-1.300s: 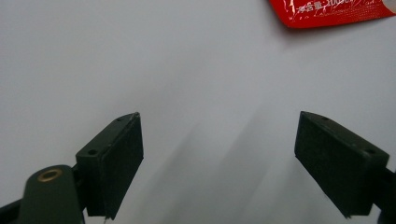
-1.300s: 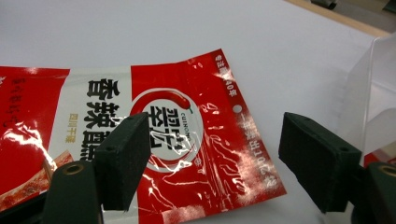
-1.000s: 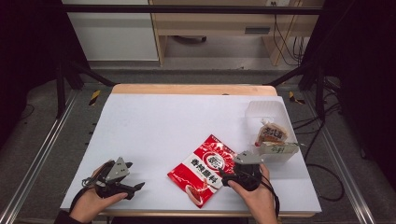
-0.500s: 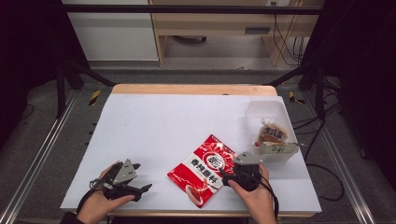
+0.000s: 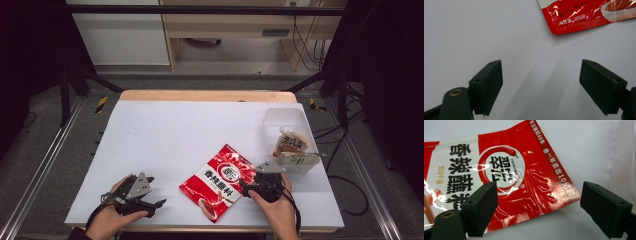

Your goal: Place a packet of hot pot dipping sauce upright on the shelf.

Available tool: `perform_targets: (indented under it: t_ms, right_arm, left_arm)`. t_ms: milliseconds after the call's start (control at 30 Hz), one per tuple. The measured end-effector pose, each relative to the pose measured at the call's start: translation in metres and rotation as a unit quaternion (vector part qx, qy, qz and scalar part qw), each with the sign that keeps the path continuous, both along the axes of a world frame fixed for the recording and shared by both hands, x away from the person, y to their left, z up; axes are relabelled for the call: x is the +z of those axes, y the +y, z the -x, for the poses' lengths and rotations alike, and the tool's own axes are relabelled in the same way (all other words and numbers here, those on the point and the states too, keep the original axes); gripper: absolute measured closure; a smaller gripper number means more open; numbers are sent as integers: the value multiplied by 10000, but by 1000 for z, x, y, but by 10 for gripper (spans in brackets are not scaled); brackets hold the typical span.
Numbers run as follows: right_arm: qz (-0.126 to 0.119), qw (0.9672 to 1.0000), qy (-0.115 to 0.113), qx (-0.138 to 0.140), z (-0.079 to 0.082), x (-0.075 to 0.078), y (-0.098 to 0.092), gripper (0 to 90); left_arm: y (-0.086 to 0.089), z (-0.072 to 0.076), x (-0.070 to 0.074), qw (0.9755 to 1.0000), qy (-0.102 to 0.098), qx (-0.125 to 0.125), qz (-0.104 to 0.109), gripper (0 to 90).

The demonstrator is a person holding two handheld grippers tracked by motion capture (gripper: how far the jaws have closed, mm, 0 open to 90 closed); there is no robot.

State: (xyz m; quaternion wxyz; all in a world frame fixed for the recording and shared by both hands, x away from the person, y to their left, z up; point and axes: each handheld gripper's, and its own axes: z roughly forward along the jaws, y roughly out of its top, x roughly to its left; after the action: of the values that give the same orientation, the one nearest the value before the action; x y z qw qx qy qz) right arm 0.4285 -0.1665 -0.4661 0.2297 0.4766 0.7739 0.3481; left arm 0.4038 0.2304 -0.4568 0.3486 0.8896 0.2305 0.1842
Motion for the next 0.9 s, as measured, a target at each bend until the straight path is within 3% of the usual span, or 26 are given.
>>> perform_targets:
  t_ms: [533, 900]
  right_arm:
    - [73, 9997, 252, -12, -7, -8, -1, 137]
    - [103, 9995, 291, -53, -8, -9, -1, 128]
  left_arm:
    - [-2, 0, -1, 10000, 28, -49, -33, 187]
    - [-2, 1, -1, 10000, 40, -68, -40, 188]
